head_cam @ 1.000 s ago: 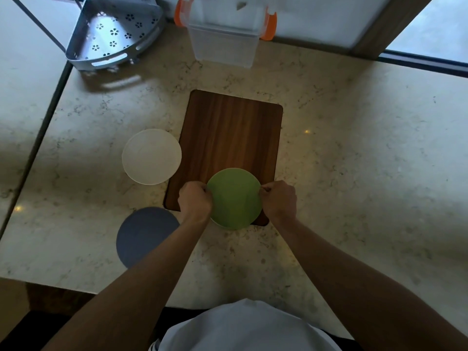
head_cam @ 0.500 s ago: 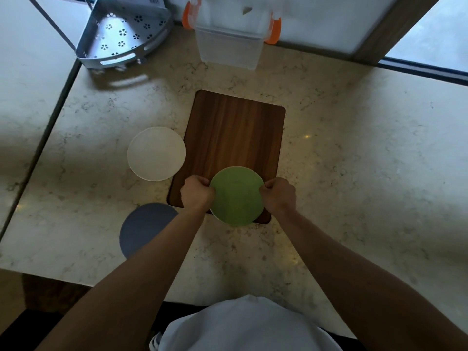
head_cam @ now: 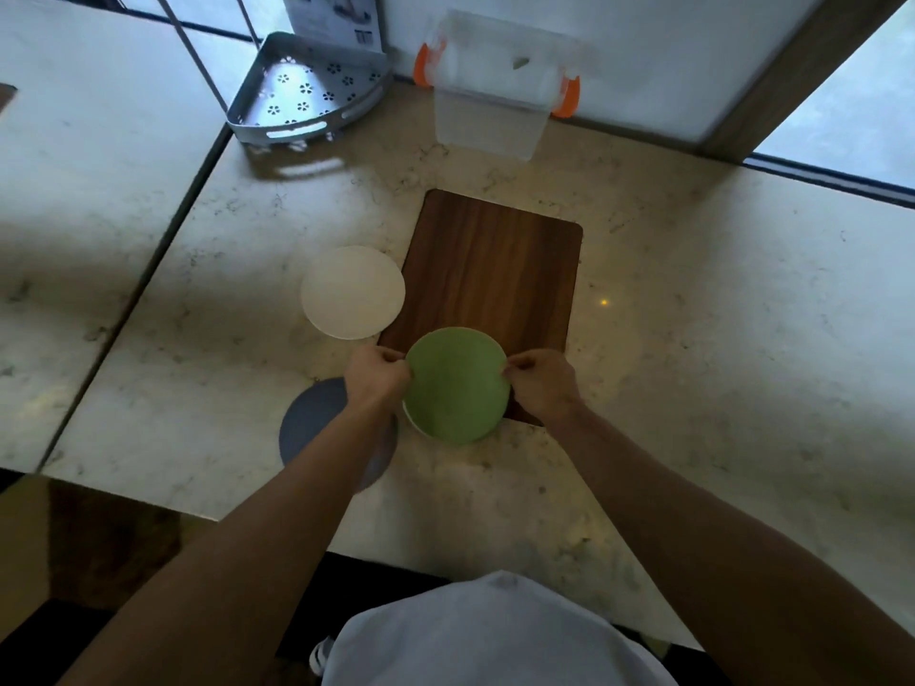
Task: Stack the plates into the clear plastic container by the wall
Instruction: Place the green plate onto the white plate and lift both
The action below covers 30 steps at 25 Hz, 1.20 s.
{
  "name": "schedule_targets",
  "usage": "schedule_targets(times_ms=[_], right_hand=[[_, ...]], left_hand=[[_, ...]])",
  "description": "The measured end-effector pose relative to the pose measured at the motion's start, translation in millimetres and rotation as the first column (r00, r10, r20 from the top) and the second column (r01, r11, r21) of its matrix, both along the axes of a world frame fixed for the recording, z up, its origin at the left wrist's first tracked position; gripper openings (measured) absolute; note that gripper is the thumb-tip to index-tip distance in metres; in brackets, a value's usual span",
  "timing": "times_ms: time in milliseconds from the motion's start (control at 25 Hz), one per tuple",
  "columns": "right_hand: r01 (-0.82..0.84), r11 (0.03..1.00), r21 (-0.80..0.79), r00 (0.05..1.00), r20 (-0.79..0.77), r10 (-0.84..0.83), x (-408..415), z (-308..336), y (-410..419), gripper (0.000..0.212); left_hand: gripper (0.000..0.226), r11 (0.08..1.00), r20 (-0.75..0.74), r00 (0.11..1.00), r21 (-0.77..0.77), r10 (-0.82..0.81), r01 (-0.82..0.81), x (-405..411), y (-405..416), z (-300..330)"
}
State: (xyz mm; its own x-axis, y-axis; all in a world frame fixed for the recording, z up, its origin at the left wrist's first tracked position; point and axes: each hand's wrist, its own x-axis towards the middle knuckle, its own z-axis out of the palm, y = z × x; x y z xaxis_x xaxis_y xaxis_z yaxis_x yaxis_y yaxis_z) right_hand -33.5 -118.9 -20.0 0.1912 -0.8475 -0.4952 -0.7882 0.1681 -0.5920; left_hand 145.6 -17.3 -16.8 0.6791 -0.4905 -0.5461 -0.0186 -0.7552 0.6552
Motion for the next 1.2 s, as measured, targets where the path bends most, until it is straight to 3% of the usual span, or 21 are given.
schedule_targets(times_ms=[200,480,720,920,1200], right_hand=[[-0.159,0.987,0.037,0.987,0.04,0.157,45,-10,43,0.017],[-0.286,0.958,0.038,0.958,0.048,0.284,93,-28,94,0.021],[-0.277,0.959,-0.06,0.96,0.034,0.279,97,-31,106,0.022],[-0.282,0.949,-0.139,0.959,-0.007,0.284,99,-27,115,0.022],[-0.274,0.953,-0.128,0.961,-0.068,0.267,106,-20,121,0.018]], left_hand=[[0.016,0.986,0.046,0.985,0.013,0.165,-0.166,36,63,4],[0.022,0.938,-0.006,0.94,0.077,0.341,-0.339,75,126,-4],[0.029,0.951,0.03,0.953,0.054,0.302,-0.304,73,137,-15],[0.023,0.974,0.207,0.955,0.029,0.212,-0.223,64,133,-17],[0.015,0.977,0.321,0.944,0.165,0.074,-0.133,63,133,-17]])
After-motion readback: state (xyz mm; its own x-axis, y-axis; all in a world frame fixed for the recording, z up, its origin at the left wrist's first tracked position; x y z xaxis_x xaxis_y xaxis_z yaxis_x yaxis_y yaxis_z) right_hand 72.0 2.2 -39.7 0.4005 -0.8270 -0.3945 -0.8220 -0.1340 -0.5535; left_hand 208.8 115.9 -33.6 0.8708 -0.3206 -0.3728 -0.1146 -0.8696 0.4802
